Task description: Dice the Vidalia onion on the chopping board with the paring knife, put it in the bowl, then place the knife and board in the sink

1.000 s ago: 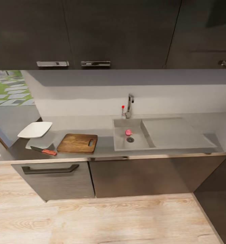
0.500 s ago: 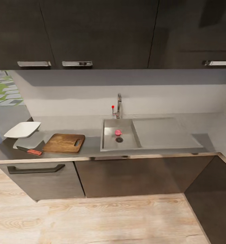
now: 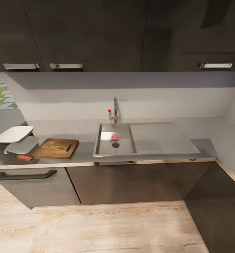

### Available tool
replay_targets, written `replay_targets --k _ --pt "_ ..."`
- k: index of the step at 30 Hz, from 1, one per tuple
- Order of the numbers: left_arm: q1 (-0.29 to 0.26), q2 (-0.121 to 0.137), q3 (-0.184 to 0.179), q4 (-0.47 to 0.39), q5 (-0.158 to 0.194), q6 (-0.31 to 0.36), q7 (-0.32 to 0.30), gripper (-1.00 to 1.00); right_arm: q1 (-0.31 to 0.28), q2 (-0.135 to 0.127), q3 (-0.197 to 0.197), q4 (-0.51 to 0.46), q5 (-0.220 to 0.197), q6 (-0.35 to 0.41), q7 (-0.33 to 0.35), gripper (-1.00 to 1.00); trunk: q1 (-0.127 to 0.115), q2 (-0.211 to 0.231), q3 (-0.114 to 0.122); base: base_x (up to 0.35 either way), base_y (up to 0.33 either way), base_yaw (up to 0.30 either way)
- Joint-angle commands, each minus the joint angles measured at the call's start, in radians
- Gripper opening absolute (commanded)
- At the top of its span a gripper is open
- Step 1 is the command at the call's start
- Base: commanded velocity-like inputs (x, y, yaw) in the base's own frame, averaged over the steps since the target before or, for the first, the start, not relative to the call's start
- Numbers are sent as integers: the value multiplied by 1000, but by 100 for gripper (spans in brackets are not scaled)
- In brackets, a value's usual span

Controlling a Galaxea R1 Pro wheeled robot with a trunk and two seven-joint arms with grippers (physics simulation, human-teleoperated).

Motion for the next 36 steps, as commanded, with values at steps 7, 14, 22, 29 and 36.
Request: replay_targets --k 7,14,22,29,36 --pt "-102 -93 -27 -73 -23 274 10 100 0 0 4 6 1 0 -9 100 1 -2 -2 0 -8 0" --pt "-420 -115 -104 -81 -32 579 46 100 0 0 5 10 0 0 -9 100 1 -2 -2 0 0 0" --pt "-806 -124 -135 -81 -24 881 64 100 0 0 4 29 1 0 -7 100 1 -2 -2 0 0 0" --pt "-1144 -129 -136 -14 52 964 67 100 1 1 5 42 1 0 -7 100 1 -2 -2 0 0 0" --pt "-1252 -129 -137 118 74 970 67 100 1 2 4 44 0 0 -8 100 1 -2 -2 0 0 0"
